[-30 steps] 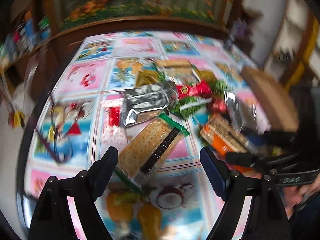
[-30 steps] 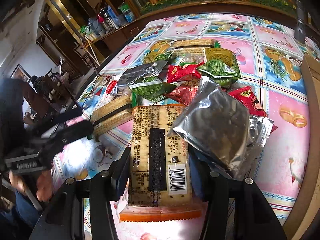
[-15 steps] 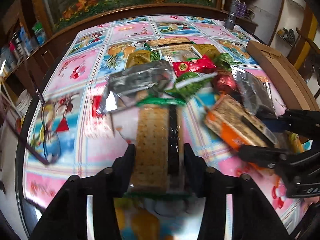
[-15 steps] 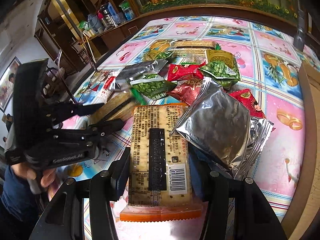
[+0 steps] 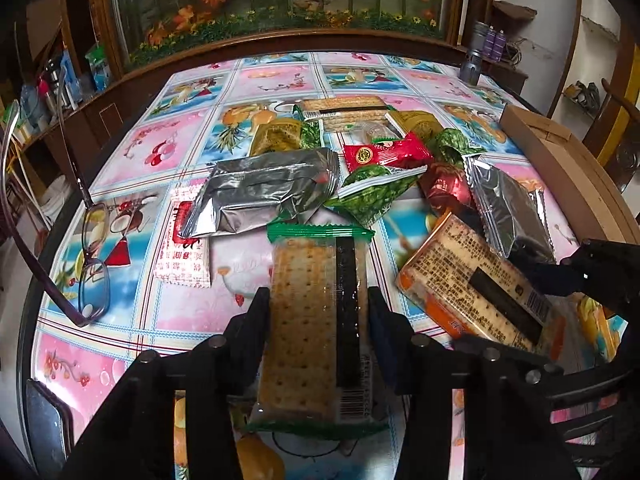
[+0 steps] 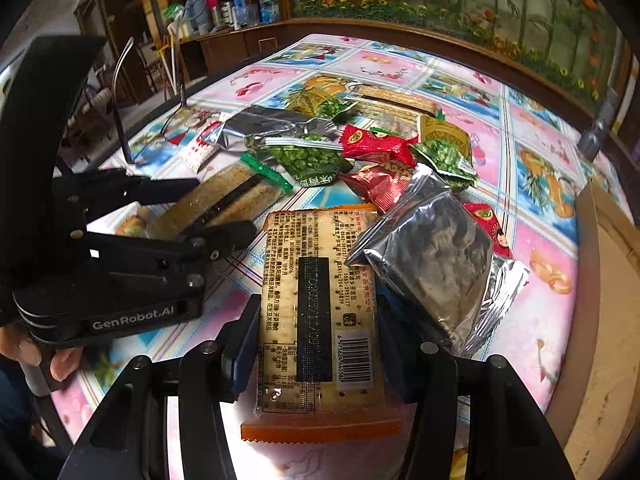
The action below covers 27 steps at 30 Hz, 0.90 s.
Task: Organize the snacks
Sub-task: 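Grasp the beige cracker pack with the right gripper while the left grasps the green-topped cracker pack, then carry the beige cracker pack into the cardboard box with the right gripper while the left follows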
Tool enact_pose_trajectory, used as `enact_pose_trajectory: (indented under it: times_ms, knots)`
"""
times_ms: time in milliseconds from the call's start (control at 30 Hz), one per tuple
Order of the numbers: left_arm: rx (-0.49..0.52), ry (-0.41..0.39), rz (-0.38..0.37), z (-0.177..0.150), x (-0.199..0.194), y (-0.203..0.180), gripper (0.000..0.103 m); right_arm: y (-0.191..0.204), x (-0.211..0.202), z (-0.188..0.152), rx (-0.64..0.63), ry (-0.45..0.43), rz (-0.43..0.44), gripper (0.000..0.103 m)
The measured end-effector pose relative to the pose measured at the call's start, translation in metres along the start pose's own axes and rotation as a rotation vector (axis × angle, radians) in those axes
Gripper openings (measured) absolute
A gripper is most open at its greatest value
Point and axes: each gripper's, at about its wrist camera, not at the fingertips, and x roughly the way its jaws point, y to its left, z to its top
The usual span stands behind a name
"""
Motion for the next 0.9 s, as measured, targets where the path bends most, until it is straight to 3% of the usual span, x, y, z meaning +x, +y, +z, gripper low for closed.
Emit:
enact_pose_trajectory:
  times_ms: [200, 433, 567, 900]
  knots:
    - [-0.012, -0.009, -0.021, 0.000, -0.001, 0.001, 0.045, 0.001, 0.000, -0.001, 0.004, -0.007, -0.013, 0.058]
    - [-0.082, -0.039, -0.107, 0.001, -0.010, 0.014, 0.045, -0.003, -0.009, 0.002, 0.060, -0.032, 0.086, 0.058]
    - [-0.112, -0.071, -0.150, 0.003, -0.017, 0.018, 0.045, -0.019, -0.017, 0.005, 0.132, -0.063, 0.164, 0.058]
    - [-0.112, -0.083, -0.152, 0.006, -0.018, 0.017, 0.045, -0.079, -0.052, 0.006, 0.365, -0.202, 0.274, 0.058]
